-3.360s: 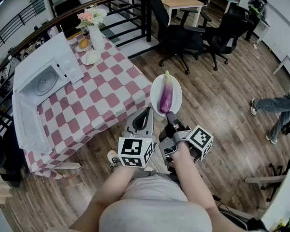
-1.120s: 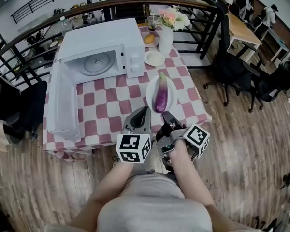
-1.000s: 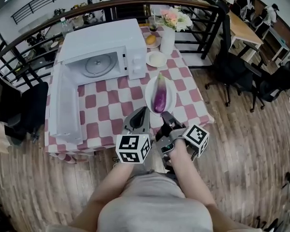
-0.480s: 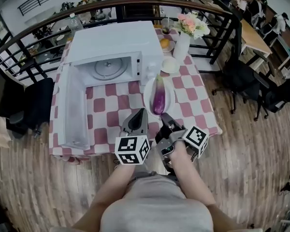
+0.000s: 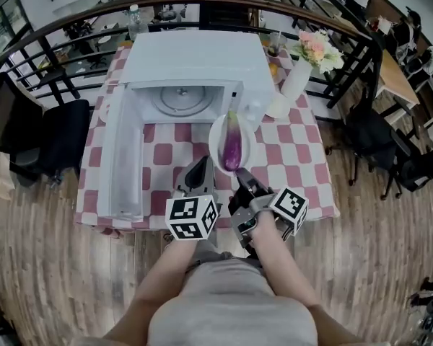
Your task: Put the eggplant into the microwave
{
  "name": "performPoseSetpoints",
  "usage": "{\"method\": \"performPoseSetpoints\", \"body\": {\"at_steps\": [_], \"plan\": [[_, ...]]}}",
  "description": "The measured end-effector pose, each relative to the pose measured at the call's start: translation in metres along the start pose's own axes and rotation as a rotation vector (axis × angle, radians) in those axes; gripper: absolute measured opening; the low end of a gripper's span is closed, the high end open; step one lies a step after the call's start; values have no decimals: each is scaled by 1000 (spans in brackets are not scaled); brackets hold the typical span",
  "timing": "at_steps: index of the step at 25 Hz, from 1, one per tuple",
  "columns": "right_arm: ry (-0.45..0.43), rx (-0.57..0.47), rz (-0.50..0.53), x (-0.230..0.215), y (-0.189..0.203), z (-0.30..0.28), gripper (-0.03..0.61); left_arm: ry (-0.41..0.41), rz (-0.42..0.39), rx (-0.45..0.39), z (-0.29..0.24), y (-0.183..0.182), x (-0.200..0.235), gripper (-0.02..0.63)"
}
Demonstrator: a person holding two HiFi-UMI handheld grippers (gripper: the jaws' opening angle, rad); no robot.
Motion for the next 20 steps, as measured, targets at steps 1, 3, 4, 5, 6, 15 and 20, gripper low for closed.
{"method": "performPoseSetpoints", "body": {"at_steps": [1, 3, 4, 5, 6, 15, 20], "plan": [[-3, 9, 2, 1, 4, -5, 37, -4, 0, -1, -2, -1, 5, 5], [-11, 26, 3, 4, 12, -14, 37, -11, 0, -4, -5, -4, 16, 4], [-15, 33, 3, 5, 16, -19, 37, -13, -1, -7, -7, -5, 20, 4], [-17, 39, 4, 5, 19, -24, 37, -15, -2, -11, -9, -7, 25, 5], [-19, 44, 4, 6, 21, -29, 37, -17, -4, -14, -11, -8, 30, 5], [-28, 76, -19, 4, 43, -70, 37, -65, -24, -48, -18, -23, 75, 4], [-2, 109, -1, -2, 48, -88, 37, -98, -37, -51, -14, -26, 97, 5]]}}
Point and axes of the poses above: the fingertips, and each gripper's own axes: z backward along the fingers, x to its left, y out of its underside, the point moved 2 cm from there along z, backward along the fingers, and after that the axes turned 11 degrees about -x, right-handed, at the moved point
